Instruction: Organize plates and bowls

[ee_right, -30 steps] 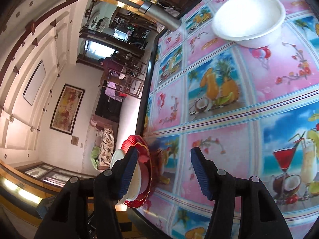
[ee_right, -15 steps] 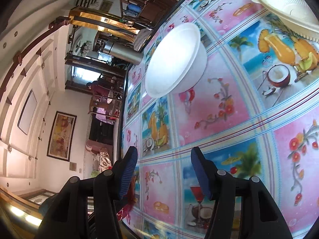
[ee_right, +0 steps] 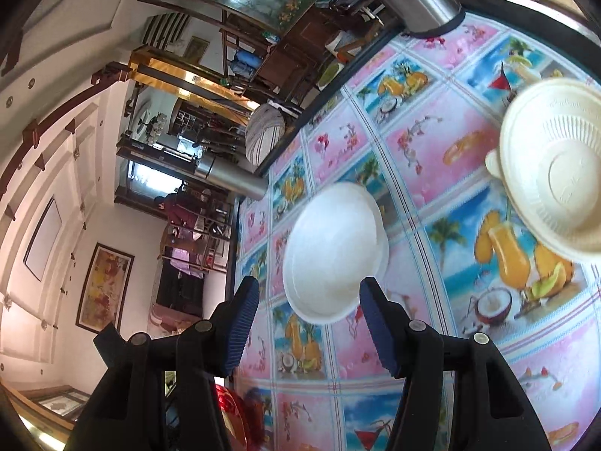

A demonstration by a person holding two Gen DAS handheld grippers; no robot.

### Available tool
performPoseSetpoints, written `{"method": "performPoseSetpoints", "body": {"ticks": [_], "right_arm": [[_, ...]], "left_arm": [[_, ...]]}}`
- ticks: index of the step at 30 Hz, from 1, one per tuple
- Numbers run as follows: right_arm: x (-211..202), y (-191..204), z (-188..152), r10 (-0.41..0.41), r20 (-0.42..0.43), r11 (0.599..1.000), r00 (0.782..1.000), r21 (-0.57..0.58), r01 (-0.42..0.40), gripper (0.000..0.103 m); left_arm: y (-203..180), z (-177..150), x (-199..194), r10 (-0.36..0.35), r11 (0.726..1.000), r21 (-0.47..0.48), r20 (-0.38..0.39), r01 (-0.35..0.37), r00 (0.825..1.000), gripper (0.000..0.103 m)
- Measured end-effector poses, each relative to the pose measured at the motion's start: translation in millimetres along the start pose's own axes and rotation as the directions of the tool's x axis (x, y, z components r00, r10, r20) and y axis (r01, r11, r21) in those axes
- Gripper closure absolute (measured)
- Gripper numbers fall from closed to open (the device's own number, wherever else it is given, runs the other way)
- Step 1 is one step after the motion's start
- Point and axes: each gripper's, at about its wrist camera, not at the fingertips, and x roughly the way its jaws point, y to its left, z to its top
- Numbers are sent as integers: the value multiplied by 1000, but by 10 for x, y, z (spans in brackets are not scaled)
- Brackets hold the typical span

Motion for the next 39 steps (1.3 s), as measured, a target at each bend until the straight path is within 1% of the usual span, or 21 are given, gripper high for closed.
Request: {"method": "performPoseSetpoints", "body": {"ticks": [1,3,7,9,11,14,18,21,25,27,30,32,34,37,38,39], "right_arm": [[12,27,56,-9,9,1000,1000,-7,9,44],[53,49,163,-38,21,999,999,-20,38,44],[155,-4,255,-85,32,995,996,-45,87,44],[261,-67,283,-107,6,993,994,-43,107,44],[350,-140,302,-91,-21,996,996,-27,91,44],[376,-168,295,-116,-19,993,993,-30,115,44],[422,-167,252,-121,-34,992,992,-40,120,44],[456,-154,228,-139,-38,989,990,-54,137,44],[502,-180,218,-156,-42,987,987,-55,154,44],[528,-197,217,-167,-45,985,985,-56,164,44],[553,-218,210,-174,-51,984,983,-54,171,44],[553,-225,215,-175,-50,984,983,-54,172,44],[539,-235,222,-172,-45,984,984,-49,170,44],[530,-256,231,-171,-42,985,984,-42,169,44],[534,-264,232,-169,-43,985,985,-38,168,44],[537,-272,230,-168,-44,986,985,-34,166,44]], "left_arm": [[-23,25,18,4,1000,-6,13,-4,1000,76],[-50,48,61,7,1000,-19,37,-6,999,65],[-83,72,160,21,1000,-19,55,-20,998,65],[-81,80,219,18,1000,-26,49,-17,999,65],[-81,73,258,14,1000,-23,40,-13,999,65],[-67,60,299,9,1000,-24,28,-9,1000,65],[-58,36,347,2,1000,-19,9,-2,1000,65],[-54,24,382,-10,1000,-19,-2,10,1000,65],[-49,12,456,-31,999,-18,-32,31,999,58],[-38,3,508,-37,999,-21,-50,36,998,57],[0,0,570,-74,997,-40,-79,71,994,57],[31,1,622,-120,992,-58,-111,115,987,57],[72,0,684,-176,982,-88,-141,165,974,57],[103,-8,784,-273,960,-123,-192,252,943,58],[110,-12,816,-301,951,-137,-208,277,931,58],[107,-20,839,-317,946,-144,-219,291,923,58]]}}
